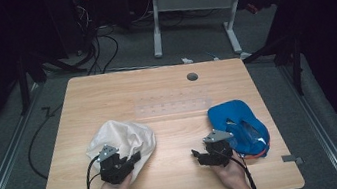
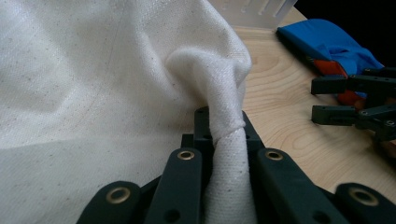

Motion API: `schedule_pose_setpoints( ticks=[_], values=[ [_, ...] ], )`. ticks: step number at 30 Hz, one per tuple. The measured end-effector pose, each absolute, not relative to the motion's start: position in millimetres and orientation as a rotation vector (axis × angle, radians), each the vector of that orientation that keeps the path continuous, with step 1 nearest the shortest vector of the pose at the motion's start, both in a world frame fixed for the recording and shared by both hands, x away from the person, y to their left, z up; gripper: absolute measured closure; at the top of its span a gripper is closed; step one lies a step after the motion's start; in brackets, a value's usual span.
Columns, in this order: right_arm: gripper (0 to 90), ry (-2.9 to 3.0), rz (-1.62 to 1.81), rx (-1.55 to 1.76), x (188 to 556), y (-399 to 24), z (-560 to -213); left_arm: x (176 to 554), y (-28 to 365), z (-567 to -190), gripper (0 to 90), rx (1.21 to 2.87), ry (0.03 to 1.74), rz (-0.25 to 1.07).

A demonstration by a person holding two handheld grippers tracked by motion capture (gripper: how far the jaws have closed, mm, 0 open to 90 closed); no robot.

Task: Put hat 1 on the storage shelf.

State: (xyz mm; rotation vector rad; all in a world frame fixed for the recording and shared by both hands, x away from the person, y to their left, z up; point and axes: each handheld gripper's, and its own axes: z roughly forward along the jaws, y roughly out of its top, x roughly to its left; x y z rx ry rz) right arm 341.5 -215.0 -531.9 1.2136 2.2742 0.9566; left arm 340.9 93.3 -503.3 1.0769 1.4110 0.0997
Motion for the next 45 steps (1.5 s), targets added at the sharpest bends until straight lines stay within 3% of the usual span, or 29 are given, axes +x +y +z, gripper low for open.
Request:
schedule_pose_setpoints(
  ticks=[28,45],
  values=[
    [33.2,2.28,0.957,1.209,341,-215,-532,364,122,-452,84.5,1.172,1.337,0.128],
    [33.0,2.281,0.957,1.208,341,-215,-532,399,131,-417,84.6,1.243,1.324,0.165]
  ],
)
